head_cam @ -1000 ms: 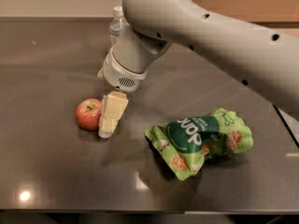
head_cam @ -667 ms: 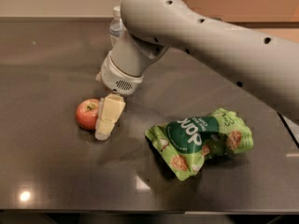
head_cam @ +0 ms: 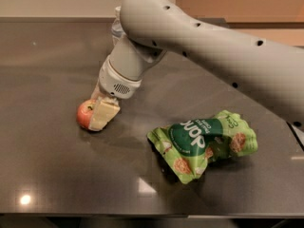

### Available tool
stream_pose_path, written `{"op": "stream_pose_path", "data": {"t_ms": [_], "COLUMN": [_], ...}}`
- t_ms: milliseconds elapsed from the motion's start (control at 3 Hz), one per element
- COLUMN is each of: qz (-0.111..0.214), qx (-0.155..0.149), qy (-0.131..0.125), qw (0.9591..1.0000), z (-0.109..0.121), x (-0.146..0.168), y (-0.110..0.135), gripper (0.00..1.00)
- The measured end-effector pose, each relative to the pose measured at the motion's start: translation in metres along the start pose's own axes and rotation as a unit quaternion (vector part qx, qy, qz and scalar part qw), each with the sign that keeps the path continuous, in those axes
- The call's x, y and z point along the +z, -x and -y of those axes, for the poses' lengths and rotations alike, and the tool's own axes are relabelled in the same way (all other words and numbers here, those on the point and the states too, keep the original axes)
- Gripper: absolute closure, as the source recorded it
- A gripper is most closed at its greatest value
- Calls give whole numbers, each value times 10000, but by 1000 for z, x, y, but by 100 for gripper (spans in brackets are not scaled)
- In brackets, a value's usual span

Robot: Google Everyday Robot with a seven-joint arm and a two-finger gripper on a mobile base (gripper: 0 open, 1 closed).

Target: Move apple near blue plastic bottle

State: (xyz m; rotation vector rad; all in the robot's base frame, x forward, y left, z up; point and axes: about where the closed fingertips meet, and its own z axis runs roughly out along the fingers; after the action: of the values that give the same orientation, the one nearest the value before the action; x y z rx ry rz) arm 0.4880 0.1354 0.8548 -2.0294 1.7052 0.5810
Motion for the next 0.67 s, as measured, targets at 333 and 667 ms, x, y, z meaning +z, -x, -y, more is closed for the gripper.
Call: {"op": "stream_pose_path", "data": {"t_ms": [333,667], "qz": [122,312], "qx": [25,111], "qy": [-23,-265], "qw": [9999,9991], "z": [2,12], "x": [-8,-36], "y": [3,5], "gripper": [64,88]}}
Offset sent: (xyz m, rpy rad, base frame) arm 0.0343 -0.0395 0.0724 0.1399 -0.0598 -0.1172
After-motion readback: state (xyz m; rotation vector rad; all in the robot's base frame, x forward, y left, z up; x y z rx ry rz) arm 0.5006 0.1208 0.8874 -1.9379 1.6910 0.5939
